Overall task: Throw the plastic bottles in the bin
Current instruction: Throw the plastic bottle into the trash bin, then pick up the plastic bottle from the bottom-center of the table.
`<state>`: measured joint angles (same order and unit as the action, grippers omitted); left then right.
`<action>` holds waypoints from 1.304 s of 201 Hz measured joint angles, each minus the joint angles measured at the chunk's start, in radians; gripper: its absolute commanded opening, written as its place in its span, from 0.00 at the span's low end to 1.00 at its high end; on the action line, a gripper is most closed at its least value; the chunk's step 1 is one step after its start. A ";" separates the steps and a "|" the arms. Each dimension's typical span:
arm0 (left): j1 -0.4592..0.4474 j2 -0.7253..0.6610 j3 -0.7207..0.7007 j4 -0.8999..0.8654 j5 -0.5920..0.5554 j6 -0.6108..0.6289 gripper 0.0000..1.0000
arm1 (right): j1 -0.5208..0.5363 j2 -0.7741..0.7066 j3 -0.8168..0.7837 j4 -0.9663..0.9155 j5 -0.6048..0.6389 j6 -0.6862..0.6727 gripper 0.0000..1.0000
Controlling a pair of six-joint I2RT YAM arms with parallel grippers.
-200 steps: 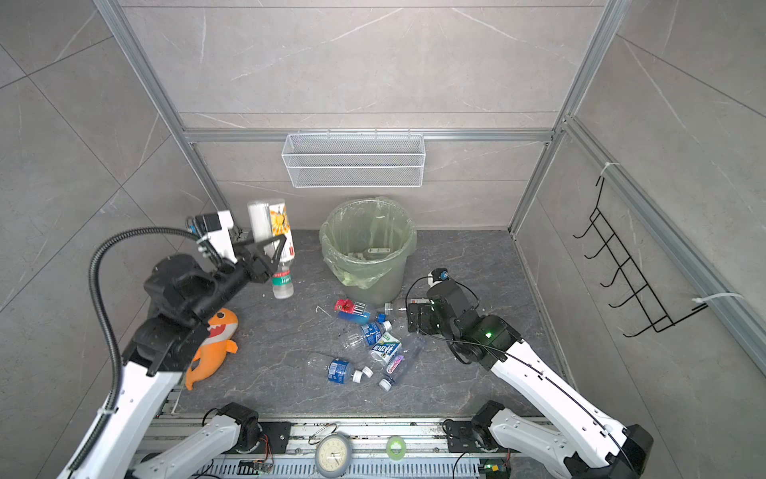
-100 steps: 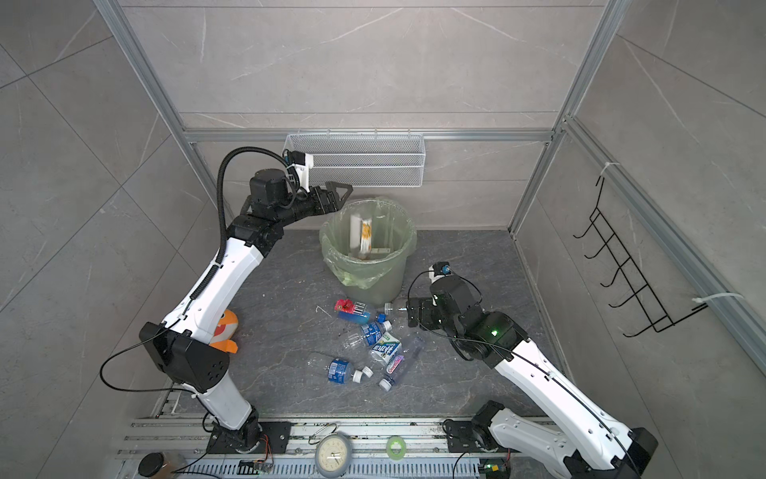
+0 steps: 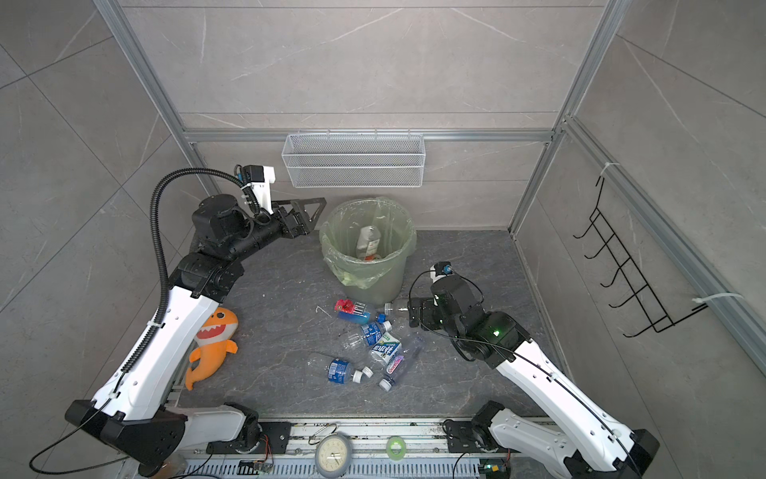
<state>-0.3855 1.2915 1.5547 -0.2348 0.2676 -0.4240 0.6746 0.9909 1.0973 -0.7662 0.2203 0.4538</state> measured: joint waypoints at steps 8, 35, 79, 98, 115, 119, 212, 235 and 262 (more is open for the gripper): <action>0.000 -0.013 -0.033 0.002 -0.008 0.003 1.00 | 0.000 0.000 0.000 0.000 0.000 0.003 1.00; 0.000 -0.044 -0.156 -0.005 -0.036 0.007 1.00 | 0.002 0.002 -0.016 0.000 -0.001 0.023 1.00; 0.000 -0.133 -0.343 -0.035 -0.102 0.025 1.00 | 0.043 0.003 -0.074 -0.001 0.000 0.069 1.00; 0.000 -0.202 -0.417 -0.041 -0.127 0.029 1.00 | 0.060 0.004 -0.093 -0.001 0.001 0.096 1.00; 0.000 -0.263 -0.481 -0.046 -0.140 0.031 1.00 | 0.079 0.004 -0.113 -0.003 0.010 0.126 1.00; 0.000 -0.277 -0.495 -0.046 -0.142 0.031 1.00 | 0.084 0.004 -0.117 -0.004 0.013 0.134 1.00; -0.015 -0.433 -0.762 -0.087 -0.171 0.023 0.99 | 0.249 0.042 -0.184 -0.031 0.112 0.344 0.99; -0.036 -0.457 -0.801 -0.084 -0.181 0.007 0.99 | 0.299 0.065 -0.201 -0.030 0.132 0.401 0.99; -0.064 -0.481 -0.872 -0.085 -0.194 -0.014 0.99 | 0.351 0.100 -0.232 -0.025 0.139 0.465 0.99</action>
<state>-0.4492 0.8108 0.6823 -0.3202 0.0738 -0.4381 1.0252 1.0908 0.8654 -0.7914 0.3595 0.9188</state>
